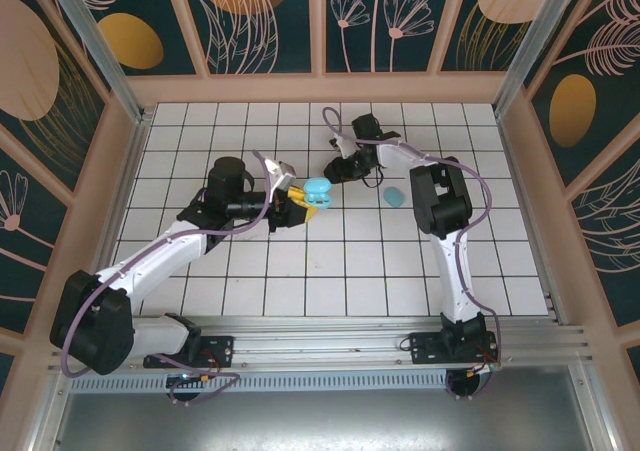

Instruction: Insert the wireless bluetooth earbuds into the charging case

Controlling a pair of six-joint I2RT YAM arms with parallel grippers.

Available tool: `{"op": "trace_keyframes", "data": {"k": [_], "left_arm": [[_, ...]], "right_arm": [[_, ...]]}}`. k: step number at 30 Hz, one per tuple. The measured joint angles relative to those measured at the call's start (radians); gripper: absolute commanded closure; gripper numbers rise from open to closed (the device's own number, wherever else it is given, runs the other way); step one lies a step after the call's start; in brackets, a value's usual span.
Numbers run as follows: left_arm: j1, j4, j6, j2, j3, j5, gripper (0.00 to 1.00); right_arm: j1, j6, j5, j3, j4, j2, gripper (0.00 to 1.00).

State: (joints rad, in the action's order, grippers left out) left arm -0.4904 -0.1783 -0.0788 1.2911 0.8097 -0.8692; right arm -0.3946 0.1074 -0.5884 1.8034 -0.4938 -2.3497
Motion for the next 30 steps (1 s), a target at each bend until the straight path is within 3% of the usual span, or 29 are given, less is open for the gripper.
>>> {"op": "trace_keyframes", "data": {"k": [7,16,30], "left_arm": [[0.002,0.0,0.0,-0.019,0.0,0.015,0.8],[0.003,0.0,0.0,-0.043,-0.011,0.018,0.8],[0.014,0.003,0.0,-0.08,-0.031,0.027,0.8]], "right_arm": [[-0.019,0.0,0.067,0.016,-0.021,0.002,0.65],[-0.088,0.008,0.161,0.055,-0.077,-0.003,0.76],[-0.102,-0.058,0.206,-0.011,-0.064,0.047,0.8]]}}
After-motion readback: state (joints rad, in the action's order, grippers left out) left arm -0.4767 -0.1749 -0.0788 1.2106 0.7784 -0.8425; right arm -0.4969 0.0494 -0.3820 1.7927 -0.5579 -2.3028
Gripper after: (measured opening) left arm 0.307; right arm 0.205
